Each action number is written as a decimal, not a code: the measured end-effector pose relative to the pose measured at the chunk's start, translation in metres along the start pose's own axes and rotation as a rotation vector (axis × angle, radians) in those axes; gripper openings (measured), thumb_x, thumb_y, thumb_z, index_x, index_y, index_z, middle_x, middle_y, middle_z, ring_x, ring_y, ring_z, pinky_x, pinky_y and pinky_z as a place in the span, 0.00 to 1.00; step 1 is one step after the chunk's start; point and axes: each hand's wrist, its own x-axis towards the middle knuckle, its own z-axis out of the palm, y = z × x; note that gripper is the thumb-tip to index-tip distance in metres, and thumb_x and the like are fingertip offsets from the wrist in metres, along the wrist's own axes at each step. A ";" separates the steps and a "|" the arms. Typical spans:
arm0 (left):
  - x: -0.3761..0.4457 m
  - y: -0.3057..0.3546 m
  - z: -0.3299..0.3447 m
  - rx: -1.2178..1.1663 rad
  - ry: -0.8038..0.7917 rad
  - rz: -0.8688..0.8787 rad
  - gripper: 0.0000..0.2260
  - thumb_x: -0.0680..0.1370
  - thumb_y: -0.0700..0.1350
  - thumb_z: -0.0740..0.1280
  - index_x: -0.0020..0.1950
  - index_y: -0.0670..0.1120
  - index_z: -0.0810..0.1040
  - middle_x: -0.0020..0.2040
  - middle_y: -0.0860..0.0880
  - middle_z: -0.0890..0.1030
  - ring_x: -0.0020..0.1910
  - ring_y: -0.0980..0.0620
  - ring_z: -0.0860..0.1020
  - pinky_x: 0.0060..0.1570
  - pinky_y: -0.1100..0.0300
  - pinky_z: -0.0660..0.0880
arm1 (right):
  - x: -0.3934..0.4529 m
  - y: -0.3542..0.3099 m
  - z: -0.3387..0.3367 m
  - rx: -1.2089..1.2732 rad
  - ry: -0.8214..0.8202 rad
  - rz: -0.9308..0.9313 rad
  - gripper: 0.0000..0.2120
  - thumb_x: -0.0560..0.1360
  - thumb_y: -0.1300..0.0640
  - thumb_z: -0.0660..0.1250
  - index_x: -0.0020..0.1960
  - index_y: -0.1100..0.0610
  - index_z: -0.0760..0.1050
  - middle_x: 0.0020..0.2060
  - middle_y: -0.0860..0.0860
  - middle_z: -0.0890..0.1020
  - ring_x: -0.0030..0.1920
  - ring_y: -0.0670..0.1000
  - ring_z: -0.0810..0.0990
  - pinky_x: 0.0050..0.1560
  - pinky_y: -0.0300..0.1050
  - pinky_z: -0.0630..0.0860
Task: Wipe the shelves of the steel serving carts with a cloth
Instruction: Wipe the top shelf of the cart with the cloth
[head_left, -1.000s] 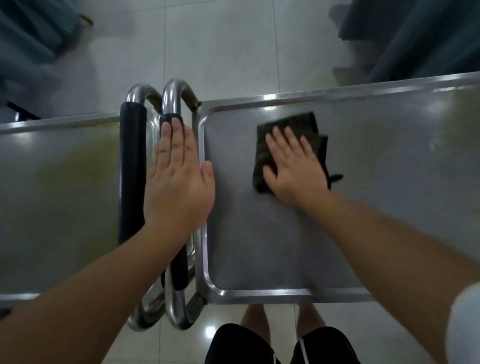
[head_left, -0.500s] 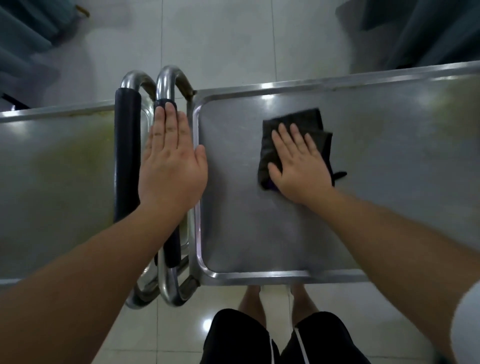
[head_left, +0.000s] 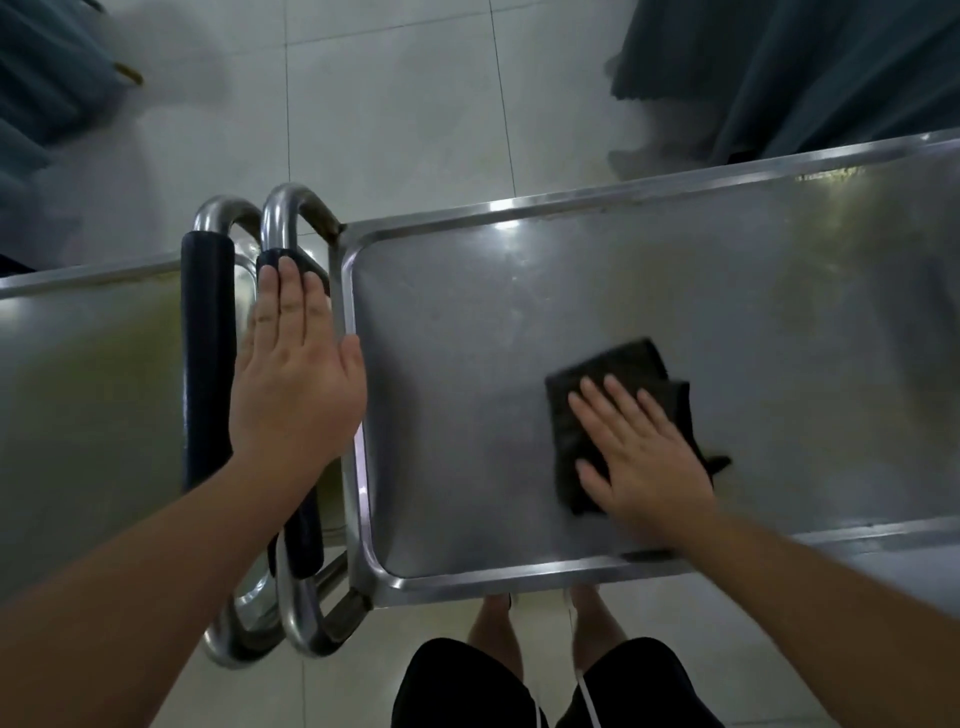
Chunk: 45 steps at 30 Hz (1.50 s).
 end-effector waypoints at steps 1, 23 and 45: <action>0.000 0.000 0.001 0.005 0.006 0.005 0.30 0.87 0.55 0.46 0.86 0.40 0.48 0.86 0.41 0.46 0.86 0.46 0.43 0.83 0.44 0.48 | 0.024 0.009 -0.007 0.003 0.029 0.027 0.36 0.81 0.39 0.57 0.85 0.52 0.54 0.84 0.50 0.54 0.84 0.52 0.48 0.82 0.58 0.52; 0.002 0.007 -0.007 0.024 -0.052 -0.006 0.30 0.87 0.55 0.45 0.86 0.41 0.46 0.86 0.43 0.43 0.85 0.47 0.40 0.83 0.44 0.47 | -0.026 0.039 -0.011 0.031 -0.019 0.101 0.36 0.82 0.39 0.52 0.85 0.55 0.52 0.84 0.53 0.53 0.84 0.54 0.46 0.82 0.60 0.51; 0.003 0.004 -0.003 0.038 -0.033 -0.035 0.30 0.88 0.54 0.46 0.86 0.42 0.46 0.87 0.44 0.42 0.85 0.50 0.38 0.83 0.48 0.43 | 0.171 0.115 -0.086 0.090 0.046 0.205 0.36 0.82 0.36 0.44 0.85 0.50 0.40 0.84 0.48 0.41 0.83 0.51 0.39 0.82 0.54 0.40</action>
